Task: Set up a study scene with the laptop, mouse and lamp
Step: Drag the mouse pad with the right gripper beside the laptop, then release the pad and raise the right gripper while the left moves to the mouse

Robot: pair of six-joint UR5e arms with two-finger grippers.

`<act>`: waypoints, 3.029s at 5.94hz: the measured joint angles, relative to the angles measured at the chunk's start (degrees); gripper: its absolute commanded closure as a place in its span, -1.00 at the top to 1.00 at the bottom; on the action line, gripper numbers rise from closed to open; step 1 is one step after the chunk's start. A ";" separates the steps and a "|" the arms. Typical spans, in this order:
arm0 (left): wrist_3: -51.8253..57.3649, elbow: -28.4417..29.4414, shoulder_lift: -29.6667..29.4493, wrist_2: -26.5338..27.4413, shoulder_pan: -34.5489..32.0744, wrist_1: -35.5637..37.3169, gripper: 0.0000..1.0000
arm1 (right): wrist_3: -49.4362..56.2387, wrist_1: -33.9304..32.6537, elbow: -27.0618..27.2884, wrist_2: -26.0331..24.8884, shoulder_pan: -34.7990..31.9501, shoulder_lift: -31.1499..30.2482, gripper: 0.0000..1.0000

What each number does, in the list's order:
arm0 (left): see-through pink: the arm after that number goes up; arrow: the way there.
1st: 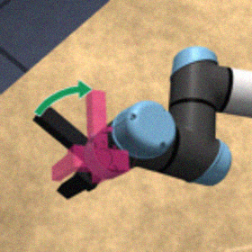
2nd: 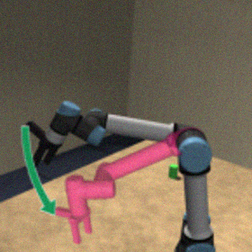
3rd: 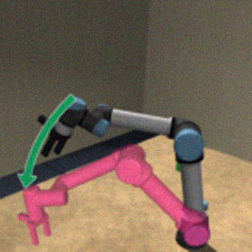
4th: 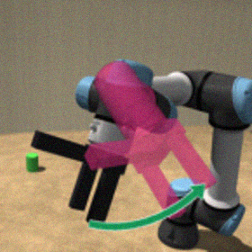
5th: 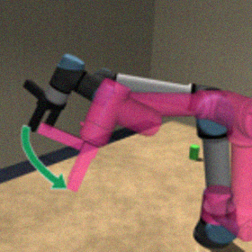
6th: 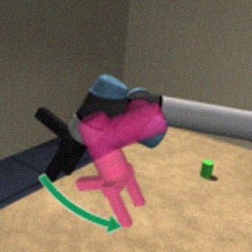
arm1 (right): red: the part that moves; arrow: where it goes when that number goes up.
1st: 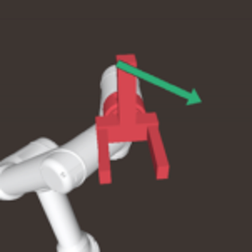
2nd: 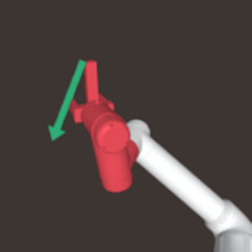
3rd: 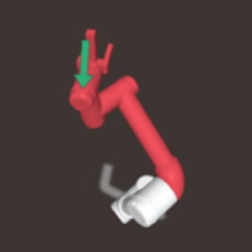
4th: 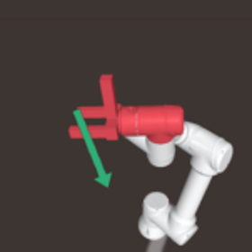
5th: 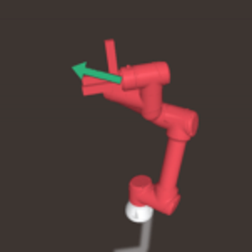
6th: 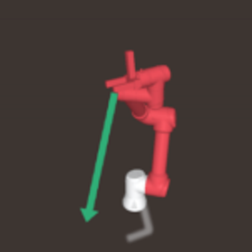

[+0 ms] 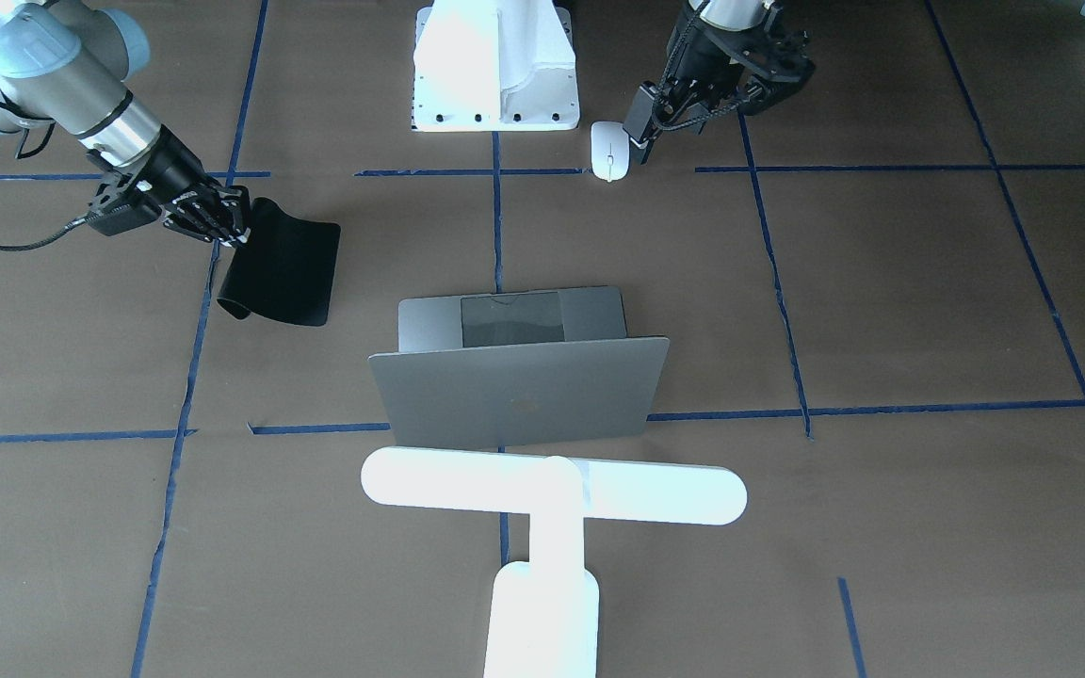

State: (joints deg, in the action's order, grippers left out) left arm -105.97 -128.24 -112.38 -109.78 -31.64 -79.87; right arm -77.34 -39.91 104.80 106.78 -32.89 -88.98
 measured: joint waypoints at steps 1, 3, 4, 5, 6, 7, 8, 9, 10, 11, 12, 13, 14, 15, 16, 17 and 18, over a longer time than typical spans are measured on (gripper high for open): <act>0.02 -0.03 -0.05 0.00 0.00 -0.02 1.00 | 4.75 -7.54 -0.28 0.33 -1.44 5.51 -1.00; -0.02 -0.14 -0.05 0.00 0.04 -0.02 1.00 | 8.81 -12.95 -4.88 1.44 -3.41 13.86 -1.00; -0.02 -0.19 -0.06 0.00 0.03 -0.02 1.00 | 10.35 -13.26 -7.69 3.01 -4.47 16.26 -1.00; -0.02 -0.22 -0.15 0.00 0.00 -0.02 1.00 | 11.16 -13.25 -9.33 4.37 -5.24 17.43 -1.00; -0.02 -0.24 -0.24 0.00 0.00 -0.02 1.00 | 11.44 -13.20 -9.97 5.14 -5.59 17.73 -1.00; -0.02 -0.25 -0.31 0.00 0.00 -0.02 1.00 | 11.55 -13.18 -10.31 5.89 -5.76 17.65 -0.97; -0.02 -0.29 -0.42 0.00 0.00 -0.02 1.00 | 11.59 -13.15 -10.47 6.55 -5.83 17.46 -0.86; -0.02 -0.31 -0.56 0.00 0.00 -0.02 1.00 | 11.60 -13.13 -10.54 6.84 -5.89 17.22 -0.53; -0.02 -0.31 -0.67 0.00 0.00 -0.05 1.00 | 11.60 -13.16 -10.61 6.95 -5.97 16.89 0.98; -0.02 -0.28 -0.71 0.00 0.00 -0.09 1.00 | 11.60 -13.17 -10.65 6.94 -5.99 16.66 1.00; -0.02 -0.26 -0.73 0.00 0.00 -0.11 1.00 | 11.60 -13.22 -10.62 6.96 -6.18 16.59 1.00; 0.05 -0.26 -0.62 -0.03 0.00 -0.14 1.00 | 11.60 -13.45 -10.55 8.75 -7.45 16.53 1.00; 0.47 -0.25 -0.29 -0.12 0.00 -0.29 1.00 | 11.60 -13.79 -10.45 12.29 -10.04 16.40 1.00; 1.93 -0.25 0.01 -0.33 0.05 -0.47 1.00 | 11.77 -14.40 -10.28 15.26 -13.15 16.07 1.00; 5.00 -0.25 0.17 -0.58 0.13 -0.31 1.00 | 13.41 -16.39 -10.02 17.20 -15.99 15.74 1.00; 9.80 -0.54 0.88 -0.72 0.19 -0.12 1.00 | 16.63 -20.00 -9.49 18.48 -18.26 15.63 1.00; 14.84 -1.05 2.23 -0.75 1.10 -0.27 1.00 | 21.21 -25.11 -8.62 18.92 -20.27 15.61 1.00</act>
State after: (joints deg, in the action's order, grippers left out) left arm -91.13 -129.29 -110.16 -110.52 -30.54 -80.14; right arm -56.14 -65.02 96.18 125.69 -53.16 -73.37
